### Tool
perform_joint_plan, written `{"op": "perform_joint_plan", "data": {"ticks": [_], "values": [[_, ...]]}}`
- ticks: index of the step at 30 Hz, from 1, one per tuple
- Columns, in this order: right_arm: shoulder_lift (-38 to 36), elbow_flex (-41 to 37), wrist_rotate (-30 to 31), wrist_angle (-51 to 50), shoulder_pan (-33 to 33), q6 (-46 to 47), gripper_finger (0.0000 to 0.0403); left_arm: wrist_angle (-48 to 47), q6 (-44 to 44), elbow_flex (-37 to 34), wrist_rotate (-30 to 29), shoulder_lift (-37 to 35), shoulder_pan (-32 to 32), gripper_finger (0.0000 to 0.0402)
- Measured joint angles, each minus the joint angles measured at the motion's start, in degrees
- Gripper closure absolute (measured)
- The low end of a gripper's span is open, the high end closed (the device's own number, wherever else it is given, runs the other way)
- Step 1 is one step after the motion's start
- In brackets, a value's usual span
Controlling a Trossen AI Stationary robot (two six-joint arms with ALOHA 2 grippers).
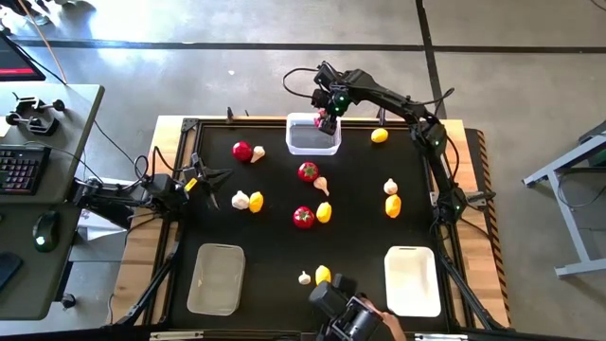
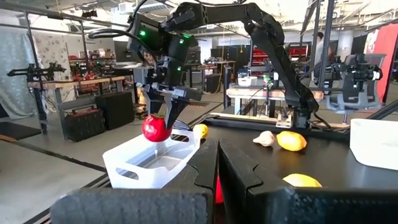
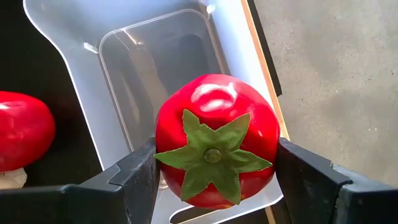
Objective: Sort produce into baskets
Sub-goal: Put the red tomato into the transparent bin
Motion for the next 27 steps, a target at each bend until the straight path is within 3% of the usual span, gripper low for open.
{"op": "perform_joint_plan", "data": {"ticks": [27], "values": [[1.81, -0.02, 0.24, 1.33, -1.76, -0.70, 0.0141, 0.46, -0.04, 0.00, -0.03, 0.00, -0.02, 0.0401]]}}
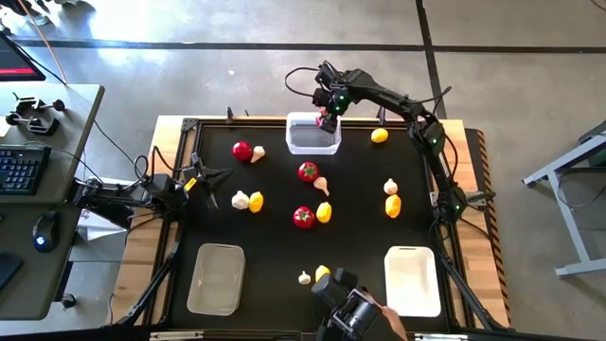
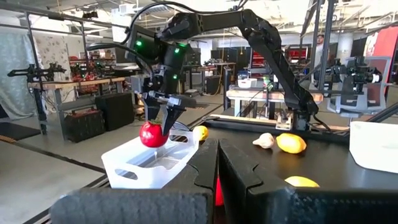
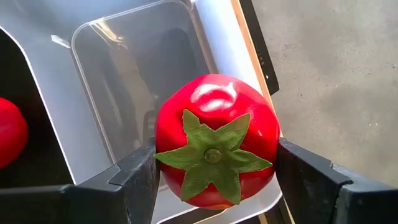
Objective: Sort produce into baskets
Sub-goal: Put the red tomato into the transparent bin
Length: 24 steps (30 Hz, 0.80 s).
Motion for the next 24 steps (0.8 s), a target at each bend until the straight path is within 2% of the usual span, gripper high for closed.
{"op": "perform_joint_plan", "data": {"ticks": [7, 16, 24], "values": [[0.00, 0.00, 0.32, 0.44, -0.44, -0.80, 0.0141, 0.00, 0.04, 0.00, 0.00, 0.00, 0.00, 0.0401], [0.00, 0.00, 0.33, -4.13, 0.41, 1.22, 0.0141, -0.02, 0.20, 0.00, 0.00, 0.00, 0.01, 0.0401], [0.41, 0.00, -0.10, -2.89, 1.62, 2.64, 0.0141, -0.12, 0.18, 0.00, 0.00, 0.00, 0.00, 0.0401]]}}
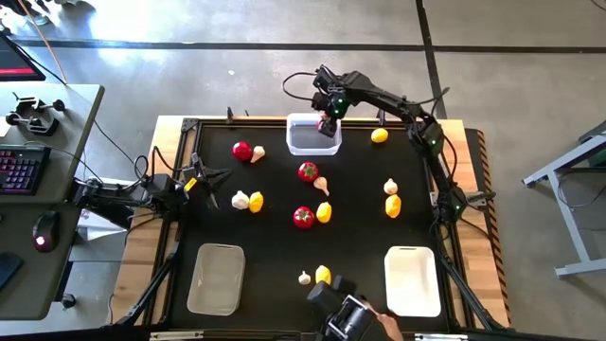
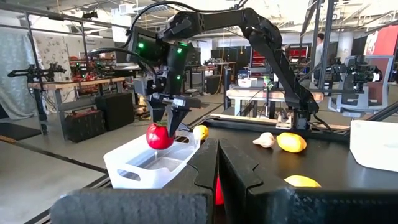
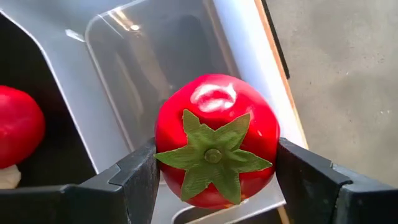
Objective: Sort produce into baskets
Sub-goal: Put the red tomato into the transparent bin
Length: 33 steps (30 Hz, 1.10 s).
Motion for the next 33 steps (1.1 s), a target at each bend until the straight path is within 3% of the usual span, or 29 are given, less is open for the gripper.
{"op": "perform_joint_plan", "data": {"ticks": [19, 23, 28, 33], "values": [[5.25, 0.02, 4.46, 0.65, 1.28, -1.53, 0.0138, -0.01, -0.17, 0.00, 0.20, 0.00, 0.01, 0.0401], [5.25, 0.02, 8.80, 1.05, 1.86, -1.51, 0.0112, -0.01, -0.20, 0.00, 1.09, 0.00, -0.01, 0.0401], [5.25, 0.02, 10.42, 1.41, 2.59, -1.99, 0.0072, -0.06, -1.08, 0.00, 1.09, 0.02, 0.00, 0.0397], [5.14, 0.03, 11.39, 0.95, 3.73, -4.14, 0.0056, -0.42, -1.10, 0.01, 1.09, 0.01, -0.01, 0.0378]]}}
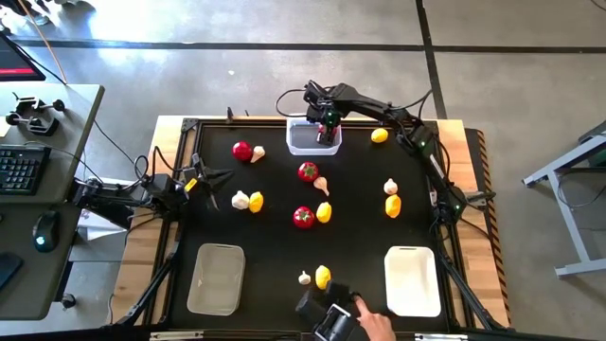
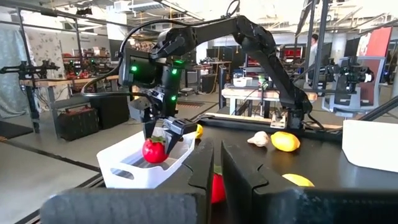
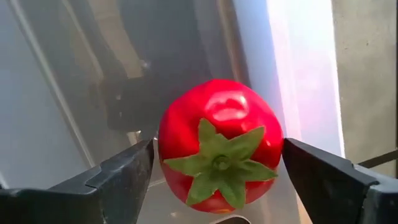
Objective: Sort produce into baskets
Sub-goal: Put the red tomato into the transparent bin, then put the white garlic into the white bin
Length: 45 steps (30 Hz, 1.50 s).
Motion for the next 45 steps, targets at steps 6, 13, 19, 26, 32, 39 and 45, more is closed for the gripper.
{"op": "perform_joint_plan", "data": {"ticks": [6, 13, 19, 26, 32, 39, 45], "values": [[-0.23, 2.91, 0.09, -1.93, 1.24, -2.12, 0.0055, 0.01, 0.00, 0.01, 0.00, 0.01, 0.00, 0.0347], [-0.23, 11.58, 2.02, -8.56, 2.79, -1.65, 0.0057, 0.02, 0.00, -0.01, 0.00, 0.01, 0.01, 0.0320], [-3.88, 10.50, -4.69, -3.62, 4.60, -1.27, 0.0105, -0.01, -0.02, 0.01, 0.02, 0.01, 0.00, 0.0322], [-12.07, -1.86, -7.60, 11.12, 6.29, -0.81, 0.0236, -0.01, -1.05, 0.01, 0.15, 0.01, 0.00, 0.0335], [-22.08, -20.42, -11.22, 27.94, 7.73, 0.40, 0.0381, -0.02, -1.06, 0.01, 0.23, 0.01, 0.02, 0.0352], [-34.55, -43.28, -11.15, 49.62, 10.21, 7.35, 0.0373, -0.01, -1.05, 0.01, 0.46, 0.01, 0.02, 0.0369], [-42.52, -56.26, -6.58, 59.97, 13.72, 13.20, 0.0371, -0.02, -1.05, 0.01, 2.49, 0.01, 0.01, 0.0389]]}}
